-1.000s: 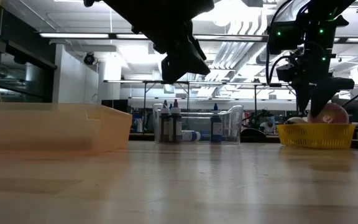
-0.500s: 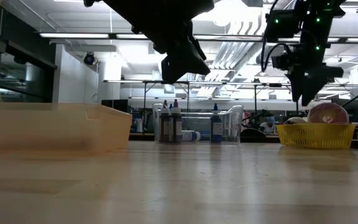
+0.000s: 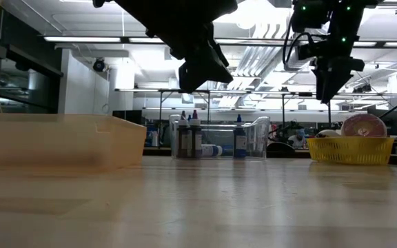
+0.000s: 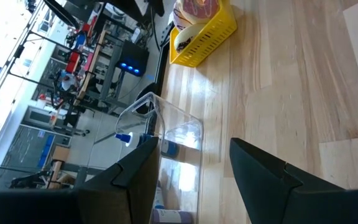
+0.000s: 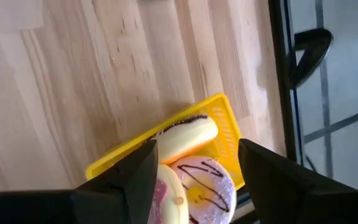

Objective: Pick & Place Food Item
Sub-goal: Return to Home Position

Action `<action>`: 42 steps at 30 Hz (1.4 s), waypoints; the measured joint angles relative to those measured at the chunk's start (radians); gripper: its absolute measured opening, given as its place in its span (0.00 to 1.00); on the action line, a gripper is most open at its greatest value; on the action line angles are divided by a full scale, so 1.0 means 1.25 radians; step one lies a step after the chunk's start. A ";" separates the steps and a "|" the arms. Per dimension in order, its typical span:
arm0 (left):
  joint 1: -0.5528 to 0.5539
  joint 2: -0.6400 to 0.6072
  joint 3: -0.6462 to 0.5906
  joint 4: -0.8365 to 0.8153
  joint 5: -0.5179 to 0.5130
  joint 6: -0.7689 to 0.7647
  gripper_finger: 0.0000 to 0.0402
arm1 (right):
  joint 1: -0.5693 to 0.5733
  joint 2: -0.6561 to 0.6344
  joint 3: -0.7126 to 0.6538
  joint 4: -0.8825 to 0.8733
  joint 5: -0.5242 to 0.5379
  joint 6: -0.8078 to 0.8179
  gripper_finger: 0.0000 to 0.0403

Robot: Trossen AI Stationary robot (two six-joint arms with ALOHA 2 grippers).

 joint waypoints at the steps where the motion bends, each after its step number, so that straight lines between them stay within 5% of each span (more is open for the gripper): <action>1: 0.000 0.000 0.000 0.000 0.000 0.000 0.47 | 0.000 0.000 0.000 -0.001 -0.001 0.014 0.52; 11: 0.000 0.000 0.000 0.000 -0.015 -0.002 0.47 | 0.000 0.000 0.000 -0.001 -0.029 0.218 0.52; 18: 0.000 -0.038 -0.001 -0.004 -0.001 -0.019 0.47 | -0.002 -0.026 0.000 0.007 -0.155 0.293 0.52; 23: 0.000 -0.099 0.000 -0.016 0.022 -0.027 0.47 | -0.002 -0.095 0.000 0.023 -0.171 0.306 0.52; 29: 0.008 -0.168 0.000 -0.172 0.149 -0.134 0.47 | -0.002 -0.204 0.000 0.043 -0.203 0.356 0.52; 42: -0.003 -0.313 -0.001 -0.383 0.152 -0.308 0.47 | -0.002 -0.425 0.001 0.175 -0.296 0.449 0.52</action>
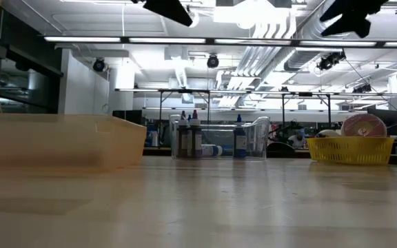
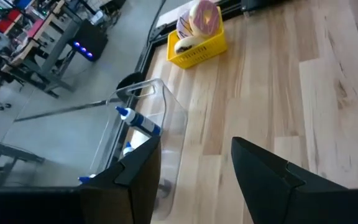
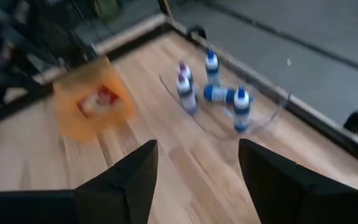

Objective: Pick & Place Food Item
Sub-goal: Return to Home Position

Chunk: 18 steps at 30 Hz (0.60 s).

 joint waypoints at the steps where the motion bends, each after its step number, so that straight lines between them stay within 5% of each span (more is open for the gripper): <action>1: -0.001 -0.006 0.000 -0.004 0.000 -0.006 0.47 | 0.000 -0.014 0.000 0.008 0.000 0.001 0.52; 11: -0.009 -0.031 -0.002 -0.062 0.023 -0.072 0.47 | 0.000 -0.096 -0.007 0.022 -0.032 0.028 0.52; 18: -0.009 -0.032 -0.002 -0.103 0.036 -0.123 0.47 | 0.002 -0.191 -0.111 0.108 -0.064 0.040 0.52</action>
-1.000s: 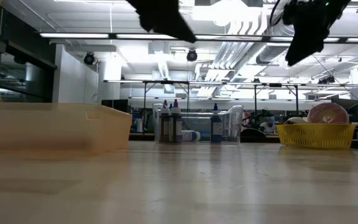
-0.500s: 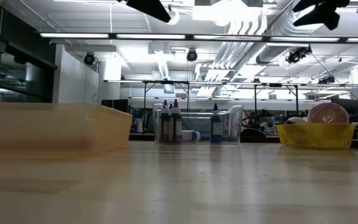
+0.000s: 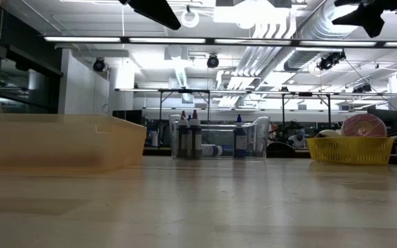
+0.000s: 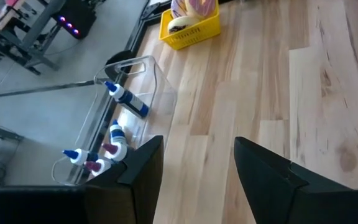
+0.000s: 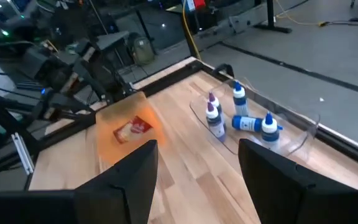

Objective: Pick & Place Food Item
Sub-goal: Return to Home Position

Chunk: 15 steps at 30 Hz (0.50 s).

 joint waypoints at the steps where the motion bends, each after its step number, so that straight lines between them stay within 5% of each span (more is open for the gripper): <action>1: 0.000 0.000 0.000 -0.003 0.000 -0.006 0.47 | 0.000 -0.013 -0.019 0.013 0.000 0.004 0.52; 15: -0.003 0.000 0.000 -0.002 0.045 -0.037 0.47 | 0.000 -0.174 -0.241 0.277 -0.014 0.063 0.52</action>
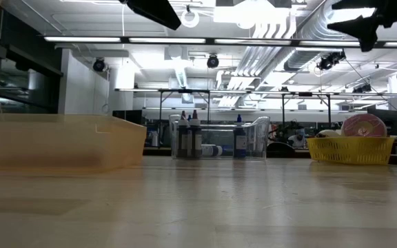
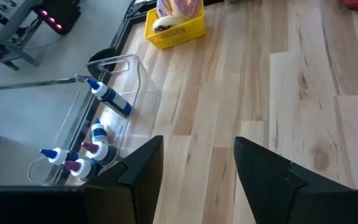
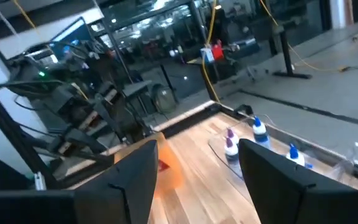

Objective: Pick & Place Food Item
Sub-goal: Return to Home Position

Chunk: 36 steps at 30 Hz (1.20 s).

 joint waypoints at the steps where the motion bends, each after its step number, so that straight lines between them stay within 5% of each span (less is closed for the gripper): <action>1: 0.000 0.000 0.000 -0.001 0.001 -0.002 0.47 | 0.000 -0.013 -0.016 0.009 0.000 0.007 0.52; 7: 0.001 0.000 0.000 0.000 0.002 -0.011 0.47 | 0.000 -0.062 -0.114 0.122 0.017 0.036 0.52; 18: 0.001 0.000 0.000 0.003 0.002 -0.017 0.47 | 0.000 -0.090 -0.204 0.127 0.113 0.078 0.52; 36: 0.001 0.012 0.001 0.003 0.021 -0.029 0.47 | 0.001 -0.090 -0.316 0.205 0.101 0.032 0.52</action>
